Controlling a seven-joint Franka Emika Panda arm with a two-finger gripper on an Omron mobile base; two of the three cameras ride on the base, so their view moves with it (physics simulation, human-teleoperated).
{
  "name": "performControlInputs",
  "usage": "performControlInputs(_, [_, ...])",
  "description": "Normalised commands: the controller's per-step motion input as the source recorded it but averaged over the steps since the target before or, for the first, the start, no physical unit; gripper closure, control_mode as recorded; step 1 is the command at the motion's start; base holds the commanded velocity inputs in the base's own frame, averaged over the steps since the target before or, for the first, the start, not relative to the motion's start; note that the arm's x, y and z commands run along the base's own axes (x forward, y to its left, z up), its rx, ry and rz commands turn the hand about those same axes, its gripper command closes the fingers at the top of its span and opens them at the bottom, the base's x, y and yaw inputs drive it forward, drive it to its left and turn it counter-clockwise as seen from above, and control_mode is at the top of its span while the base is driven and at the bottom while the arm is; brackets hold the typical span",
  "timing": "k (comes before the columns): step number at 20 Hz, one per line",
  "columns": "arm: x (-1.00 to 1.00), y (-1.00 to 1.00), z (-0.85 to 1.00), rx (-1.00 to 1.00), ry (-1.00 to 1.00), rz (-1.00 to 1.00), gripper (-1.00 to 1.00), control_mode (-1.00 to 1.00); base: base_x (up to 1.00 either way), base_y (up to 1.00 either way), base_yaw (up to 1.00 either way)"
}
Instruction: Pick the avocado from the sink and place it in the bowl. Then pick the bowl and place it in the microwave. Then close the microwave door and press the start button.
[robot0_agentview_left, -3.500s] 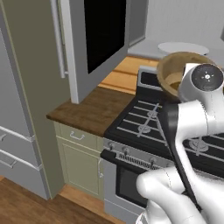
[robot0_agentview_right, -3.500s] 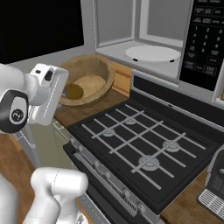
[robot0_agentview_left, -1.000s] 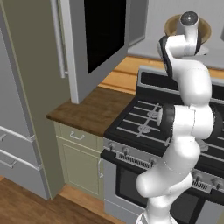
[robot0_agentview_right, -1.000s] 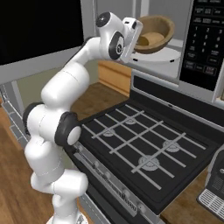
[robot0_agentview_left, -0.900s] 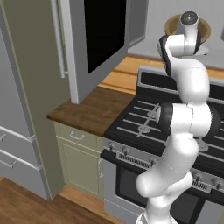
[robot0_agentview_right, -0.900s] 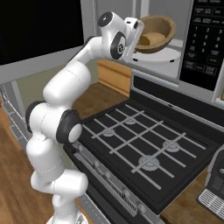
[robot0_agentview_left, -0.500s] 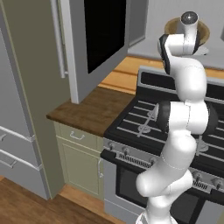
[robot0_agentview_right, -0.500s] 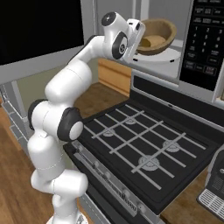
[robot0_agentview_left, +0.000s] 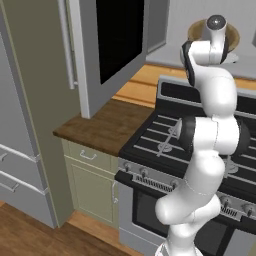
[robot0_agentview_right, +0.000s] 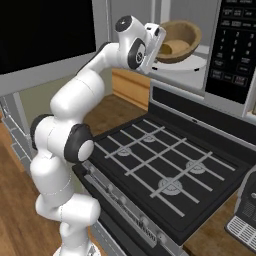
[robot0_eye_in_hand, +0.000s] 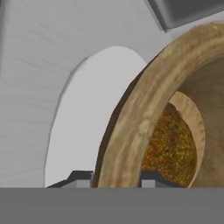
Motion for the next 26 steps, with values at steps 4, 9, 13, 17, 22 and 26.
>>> performControlInputs(4, [-0.06,0.15,-0.26,-0.05,0.0,0.0,-1.0,-1.0,0.0,0.0,0.0])
performControlInputs(9, [-0.06,0.27,0.0,-0.02,-0.15,0.0,-1.0,-1.0,0.0,0.0,0.0])
performControlInputs(13, [-0.01,0.1,0.0,0.0,-0.16,0.0,-1.0,-1.0,0.0,0.0,0.0])
performControlInputs(17, [-0.1,0.16,0.0,0.0,-0.41,0.0,-1.0,-1.0,0.0,0.0,0.0])
performControlInputs(22, [-0.39,0.37,0.01,0.0,-0.72,0.0,-1.0,-1.0,0.0,0.0,0.0])
performControlInputs(26, [-0.84,0.31,0.17,0.0,-0.52,0.01,-1.0,-1.0,0.0,0.0,0.0])
